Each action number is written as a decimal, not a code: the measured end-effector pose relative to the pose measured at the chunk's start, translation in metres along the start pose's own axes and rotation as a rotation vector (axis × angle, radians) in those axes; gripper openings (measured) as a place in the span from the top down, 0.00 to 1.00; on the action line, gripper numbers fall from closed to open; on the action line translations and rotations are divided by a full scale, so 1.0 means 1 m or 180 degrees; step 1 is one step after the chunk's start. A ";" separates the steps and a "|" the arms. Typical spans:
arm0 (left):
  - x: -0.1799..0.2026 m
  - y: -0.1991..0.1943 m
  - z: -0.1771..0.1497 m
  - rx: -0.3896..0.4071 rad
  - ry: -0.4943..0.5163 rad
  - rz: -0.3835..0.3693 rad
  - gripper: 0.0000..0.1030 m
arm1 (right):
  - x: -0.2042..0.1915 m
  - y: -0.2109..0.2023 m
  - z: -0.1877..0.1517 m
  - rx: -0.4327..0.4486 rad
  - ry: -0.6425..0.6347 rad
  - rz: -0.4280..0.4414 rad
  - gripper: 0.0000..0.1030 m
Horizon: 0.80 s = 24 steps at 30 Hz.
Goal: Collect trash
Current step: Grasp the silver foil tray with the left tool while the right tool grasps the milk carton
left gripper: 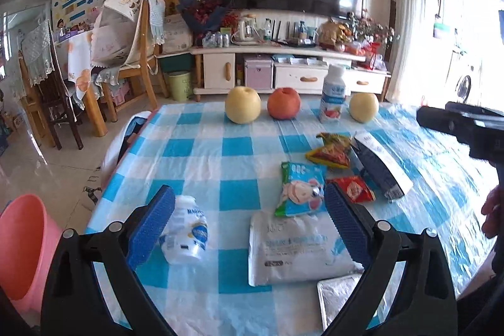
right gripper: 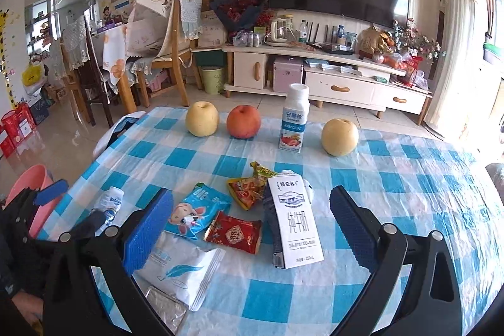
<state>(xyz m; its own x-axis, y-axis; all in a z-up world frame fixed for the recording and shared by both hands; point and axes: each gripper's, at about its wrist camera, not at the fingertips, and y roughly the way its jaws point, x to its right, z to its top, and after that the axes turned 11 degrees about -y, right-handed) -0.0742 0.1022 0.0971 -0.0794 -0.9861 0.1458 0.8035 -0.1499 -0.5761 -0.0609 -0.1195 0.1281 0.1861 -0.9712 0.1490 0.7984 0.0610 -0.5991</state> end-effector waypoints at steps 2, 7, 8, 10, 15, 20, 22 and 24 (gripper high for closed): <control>0.017 -0.003 -0.019 -0.0174 0.0069 0.0006 0.07 | 0.008 0.003 -0.002 -0.0047 0.0030 -0.0027 0.05; 0.048 -0.015 -0.069 -0.0504 0.0265 0.0025 0.07 | 0.031 0.012 -0.008 -0.0155 0.0094 -0.0077 0.05; 0.053 -0.018 -0.077 -0.0522 0.0325 0.0071 0.07 | 0.035 0.014 -0.009 -0.0182 0.0096 -0.0083 0.05; 0.058 -0.019 -0.090 -0.0584 0.0389 0.0146 0.07 | 0.043 0.020 -0.011 -0.0251 0.0131 -0.0060 0.05; 0.058 -0.006 -0.102 -0.0731 0.0403 0.0273 0.07 | 0.058 0.044 -0.018 -0.0549 0.0318 0.0042 0.05; 0.061 0.008 -0.110 -0.0864 0.0439 0.0282 0.07 | 0.065 0.077 -0.029 -0.0812 0.0520 0.0148 0.05; 0.062 0.009 -0.110 -0.0837 0.0431 0.0254 0.07 | 0.064 0.089 -0.034 -0.0897 0.0527 0.0164 0.05; 0.063 0.011 -0.108 -0.0830 0.0433 0.0254 0.07 | 0.062 0.099 -0.039 -0.0963 0.0531 0.0209 0.05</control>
<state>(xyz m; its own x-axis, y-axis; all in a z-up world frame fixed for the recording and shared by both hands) -0.1346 0.0303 0.0131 -0.1147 -0.9934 -0.0071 0.6333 -0.0676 -0.7710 0.0076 -0.1822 0.0477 0.1155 -0.9932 -0.0132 0.5772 0.0779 -0.8129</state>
